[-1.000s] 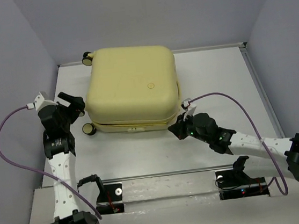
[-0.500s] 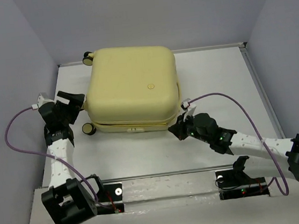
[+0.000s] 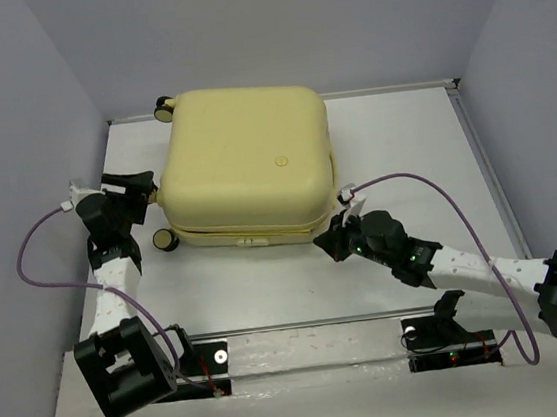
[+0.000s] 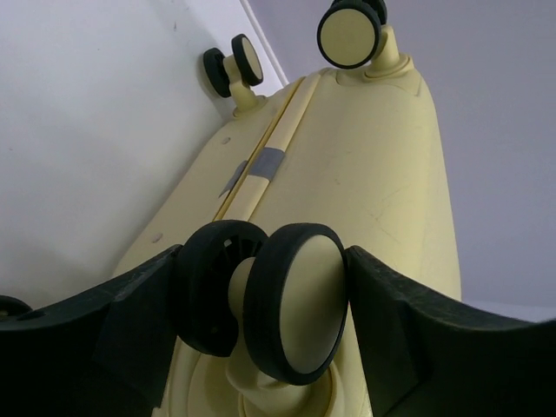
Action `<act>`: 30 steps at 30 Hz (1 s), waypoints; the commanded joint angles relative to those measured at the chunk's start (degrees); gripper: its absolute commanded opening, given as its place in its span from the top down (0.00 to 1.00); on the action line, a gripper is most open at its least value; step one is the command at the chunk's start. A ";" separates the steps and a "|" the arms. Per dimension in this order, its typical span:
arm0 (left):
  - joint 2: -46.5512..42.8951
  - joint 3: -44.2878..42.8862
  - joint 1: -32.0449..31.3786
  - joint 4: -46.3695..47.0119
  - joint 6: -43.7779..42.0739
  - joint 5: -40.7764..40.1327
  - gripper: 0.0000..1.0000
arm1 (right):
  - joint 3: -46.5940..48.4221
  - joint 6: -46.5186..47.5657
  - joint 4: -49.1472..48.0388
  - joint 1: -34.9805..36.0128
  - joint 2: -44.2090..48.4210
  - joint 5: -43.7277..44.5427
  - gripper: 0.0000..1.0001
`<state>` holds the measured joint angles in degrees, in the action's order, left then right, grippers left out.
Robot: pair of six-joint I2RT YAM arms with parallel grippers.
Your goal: Pack the luggage
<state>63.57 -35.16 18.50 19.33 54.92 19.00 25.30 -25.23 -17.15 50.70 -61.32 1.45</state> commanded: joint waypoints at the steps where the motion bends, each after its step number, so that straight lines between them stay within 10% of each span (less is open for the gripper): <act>1: -0.82 0.70 -0.04 7.38 3.00 1.30 0.33 | 0.45 0.97 -0.96 1.33 1.91 -4.61 0.93; 7: -2.75 -1.13 0.04 10.37 1.51 1.47 0.94 | 0.63 1.15 -1.40 1.33 2.17 -6.02 0.93; 19: -14.97 -17.93 -3.38 -2.90 -4.99 5.34 0.94 | 4.14 1.85 -1.84 1.33 0.32 -4.97 0.93; 30: -19.19 5.94 -3.91 2.71 -1.66 1.65 0.94 | 3.09 0.71 -2.88 1.33 -0.20 -6.37 0.93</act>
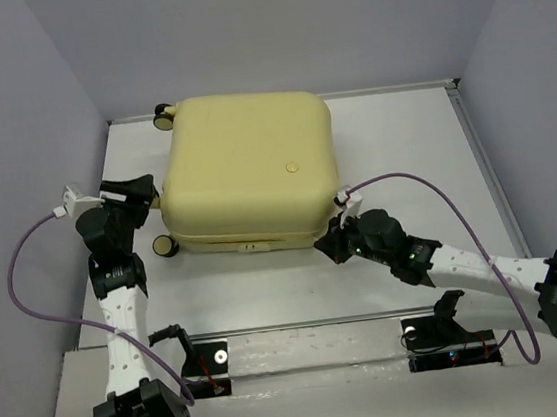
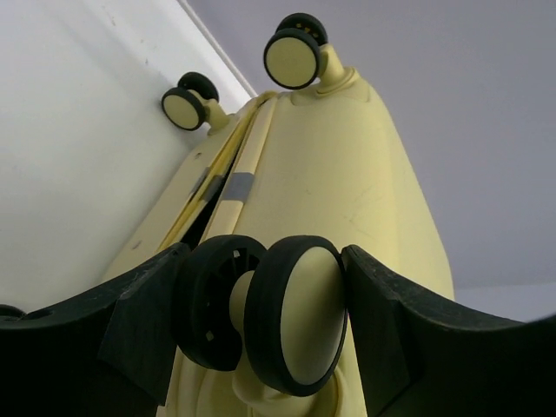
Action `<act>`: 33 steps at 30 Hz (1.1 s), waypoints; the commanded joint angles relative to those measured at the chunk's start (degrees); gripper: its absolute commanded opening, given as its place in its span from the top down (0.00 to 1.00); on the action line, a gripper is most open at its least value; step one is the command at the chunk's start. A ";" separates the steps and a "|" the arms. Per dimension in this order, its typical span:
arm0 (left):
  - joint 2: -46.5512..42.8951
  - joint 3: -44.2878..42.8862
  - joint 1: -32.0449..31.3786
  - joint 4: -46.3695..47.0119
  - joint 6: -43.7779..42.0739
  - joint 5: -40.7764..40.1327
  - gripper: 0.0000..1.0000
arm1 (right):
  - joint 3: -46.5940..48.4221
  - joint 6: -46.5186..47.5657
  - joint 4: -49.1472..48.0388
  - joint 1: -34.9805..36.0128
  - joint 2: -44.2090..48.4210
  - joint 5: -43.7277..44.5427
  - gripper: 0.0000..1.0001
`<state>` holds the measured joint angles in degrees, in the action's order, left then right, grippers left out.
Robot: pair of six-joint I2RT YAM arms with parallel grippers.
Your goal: Pack the luggage
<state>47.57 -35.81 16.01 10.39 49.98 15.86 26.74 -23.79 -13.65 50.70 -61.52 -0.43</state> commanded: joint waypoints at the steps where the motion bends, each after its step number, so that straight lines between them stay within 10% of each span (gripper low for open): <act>1: -2.32 8.02 -1.33 12.97 3.98 4.62 0.94 | 1.21 -0.82 -7.78 1.33 -0.62 -5.19 0.93; 22: 7.18 14.63 -1.34 23.97 5.57 6.90 0.94 | 7.73 1.73 -16.25 12.23 -8.20 0.05 0.93; 33: 0.69 17.79 -20.47 23.72 3.55 -1.26 0.94 | 7.79 0.24 -0.95 -37.18 3.94 -28.82 0.93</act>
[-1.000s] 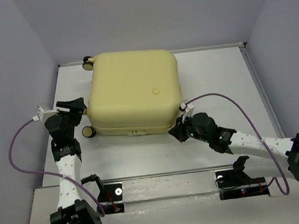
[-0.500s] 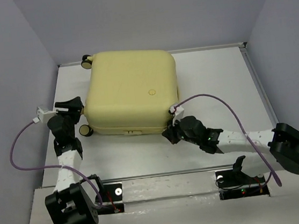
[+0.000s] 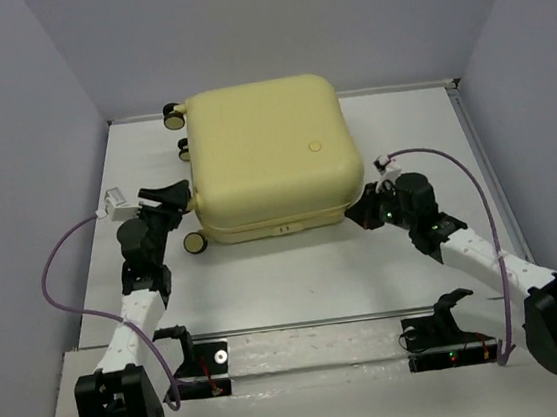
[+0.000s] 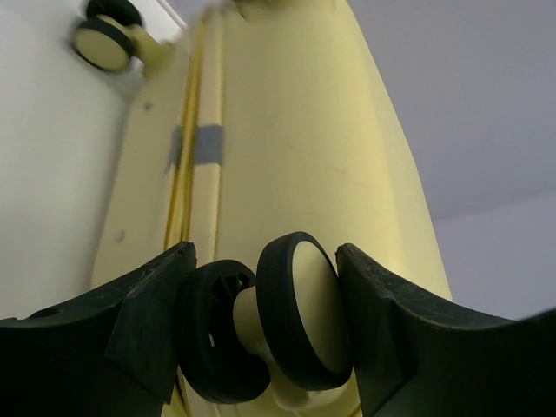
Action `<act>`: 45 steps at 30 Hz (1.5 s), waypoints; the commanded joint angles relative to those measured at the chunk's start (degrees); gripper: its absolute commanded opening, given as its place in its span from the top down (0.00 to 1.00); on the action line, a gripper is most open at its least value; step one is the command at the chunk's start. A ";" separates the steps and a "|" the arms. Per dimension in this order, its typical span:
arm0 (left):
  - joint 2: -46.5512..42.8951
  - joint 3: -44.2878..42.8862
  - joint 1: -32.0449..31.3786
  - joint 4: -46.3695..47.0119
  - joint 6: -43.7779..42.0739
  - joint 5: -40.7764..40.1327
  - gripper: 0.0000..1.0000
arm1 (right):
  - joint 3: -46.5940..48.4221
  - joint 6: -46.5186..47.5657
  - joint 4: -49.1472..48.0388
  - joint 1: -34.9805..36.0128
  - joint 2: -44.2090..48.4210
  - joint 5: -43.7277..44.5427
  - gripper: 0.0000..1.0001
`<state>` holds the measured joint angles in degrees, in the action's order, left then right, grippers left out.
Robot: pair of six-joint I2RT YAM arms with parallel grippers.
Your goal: Pack the luggage
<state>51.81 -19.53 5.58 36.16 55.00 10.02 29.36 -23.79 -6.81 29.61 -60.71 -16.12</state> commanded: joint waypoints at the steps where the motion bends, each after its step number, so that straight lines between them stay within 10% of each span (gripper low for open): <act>1: -3.99 1.60 -14.16 -2.23 -1.65 3.96 0.94 | 5.44 0.15 -6.74 -18.94 3.31 -16.80 0.93; 6: -6.90 3.88 -23.15 -3.20 -1.39 -1.31 0.94 | 0.02 -6.83 -11.52 -17.85 3.14 -22.89 0.93; 9: -5.24 4.94 -24.83 -0.57 -1.21 -1.32 0.94 | -5.63 -9.17 -18.42 5.49 2.08 -7.49 0.93; 14: -0.93 7.04 -26.15 4.35 0.45 0.52 0.94 | 0.42 -6.63 -21.32 13.90 -6.17 5.03 0.93; 25: -5.22 4.16 -29.84 1.21 -1.03 0.35 0.94 | 19.32 -7.32 -32.99 34.45 -32.01 0.74 0.93; 33: -7.52 0.55 -28.96 -5.05 -6.05 0.79 0.94 | 10.28 -1.35 -21.95 32.81 -17.01 15.41 0.93; 45: 5.47 -8.57 -48.04 1.79 -7.80 -11.43 0.94 | 4.05 0.77 -11.82 10.56 -0.91 -3.38 0.93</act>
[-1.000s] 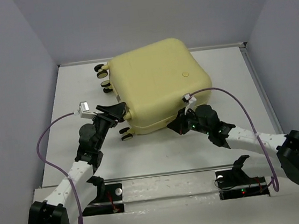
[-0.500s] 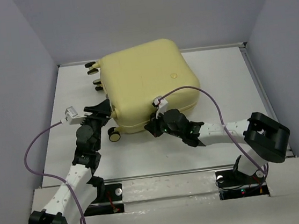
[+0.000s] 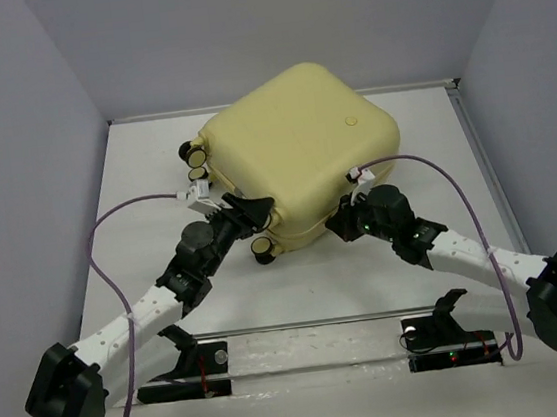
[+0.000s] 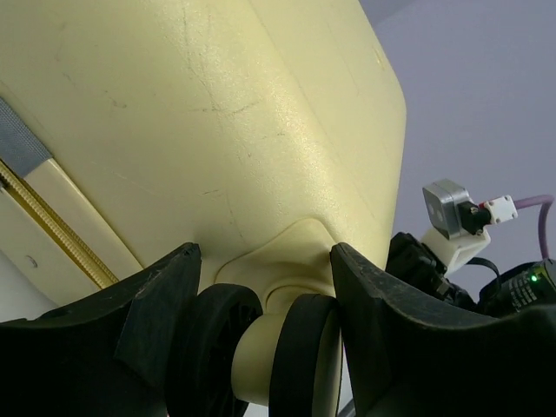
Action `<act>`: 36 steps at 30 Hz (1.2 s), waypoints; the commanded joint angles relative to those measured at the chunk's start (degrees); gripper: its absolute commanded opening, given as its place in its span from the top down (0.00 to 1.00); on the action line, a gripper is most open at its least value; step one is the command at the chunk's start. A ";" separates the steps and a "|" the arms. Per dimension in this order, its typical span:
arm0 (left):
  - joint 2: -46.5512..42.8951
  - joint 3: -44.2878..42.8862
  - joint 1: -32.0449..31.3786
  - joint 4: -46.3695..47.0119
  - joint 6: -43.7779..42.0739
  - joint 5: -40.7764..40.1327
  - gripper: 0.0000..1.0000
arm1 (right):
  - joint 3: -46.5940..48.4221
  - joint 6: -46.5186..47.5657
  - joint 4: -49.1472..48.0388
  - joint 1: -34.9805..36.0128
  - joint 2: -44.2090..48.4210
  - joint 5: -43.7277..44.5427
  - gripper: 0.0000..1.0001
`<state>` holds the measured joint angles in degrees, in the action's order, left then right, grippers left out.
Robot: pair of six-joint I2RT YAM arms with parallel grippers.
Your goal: Pack the luggage
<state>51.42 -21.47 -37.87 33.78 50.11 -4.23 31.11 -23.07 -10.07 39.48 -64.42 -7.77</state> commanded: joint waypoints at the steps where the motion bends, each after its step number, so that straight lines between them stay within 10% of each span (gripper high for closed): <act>1: 7.02 -8.22 -4.32 4.28 -3.52 3.00 0.94 | 0.89 -1.52 -9.35 0.68 3.16 -13.31 0.93; 9: 18.98 -21.68 -1.68 3.06 -4.84 13.02 0.94 | 2.89 -8.31 -22.26 32.31 -8.42 -3.39 0.93; 18: 16.96 -19.13 2.45 2.52 -3.44 17.23 0.94 | 2.90 -2.16 -18.85 32.32 -1.05 10.40 0.93; 27: 10.54 -20.07 -1.07 -7.72 -10.00 17.14 0.94 | 9.75 -0.40 -42.65 28.63 -16.17 5.75 0.93; 36: 15.29 -22.21 -5.64 -10.67 -11.61 16.19 0.94 | -3.07 -10.94 -71.66 28.63 -22.58 11.10 0.93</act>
<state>64.38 -41.25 -38.94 17.72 36.40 9.19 27.64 -25.71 -48.42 63.07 -83.81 19.27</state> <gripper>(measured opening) 0.684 0.077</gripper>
